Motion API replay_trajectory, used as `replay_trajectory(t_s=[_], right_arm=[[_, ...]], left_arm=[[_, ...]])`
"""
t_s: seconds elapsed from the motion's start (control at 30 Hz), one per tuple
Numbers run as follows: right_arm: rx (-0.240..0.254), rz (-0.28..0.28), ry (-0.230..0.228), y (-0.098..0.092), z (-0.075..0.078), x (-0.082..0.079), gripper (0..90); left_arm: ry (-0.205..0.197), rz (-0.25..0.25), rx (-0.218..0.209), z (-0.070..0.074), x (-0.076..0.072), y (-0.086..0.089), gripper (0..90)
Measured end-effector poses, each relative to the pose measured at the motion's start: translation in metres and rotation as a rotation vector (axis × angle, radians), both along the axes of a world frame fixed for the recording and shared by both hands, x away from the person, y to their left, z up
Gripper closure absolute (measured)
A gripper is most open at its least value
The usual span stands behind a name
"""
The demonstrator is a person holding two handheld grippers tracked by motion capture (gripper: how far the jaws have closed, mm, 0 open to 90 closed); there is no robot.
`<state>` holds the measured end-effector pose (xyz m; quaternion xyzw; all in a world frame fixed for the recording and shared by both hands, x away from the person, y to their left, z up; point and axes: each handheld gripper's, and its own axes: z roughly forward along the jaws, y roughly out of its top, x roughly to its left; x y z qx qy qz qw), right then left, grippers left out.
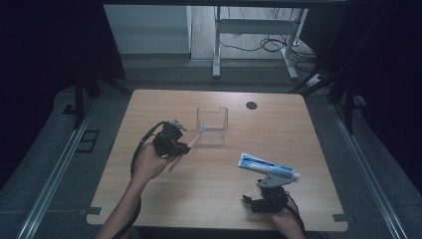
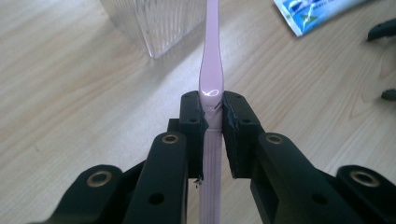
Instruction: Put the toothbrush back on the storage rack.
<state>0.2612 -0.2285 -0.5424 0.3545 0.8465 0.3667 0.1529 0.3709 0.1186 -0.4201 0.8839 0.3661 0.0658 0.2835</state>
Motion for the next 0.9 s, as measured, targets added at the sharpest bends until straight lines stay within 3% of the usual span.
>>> replay_trajectory(t_s=[0.4,0.9], right_arm=[[0.001,-0.001,0.001,0.0,0.0,0.0,16.9],[0.001,0.007,0.0,0.0,0.0,0.0,16.8]], left_arm=[[-0.059,0.007,0.001,0.019,0.018,-0.017,79.0],[-0.113,0.021,-0.024,0.032,0.042,-0.031,79.0]])
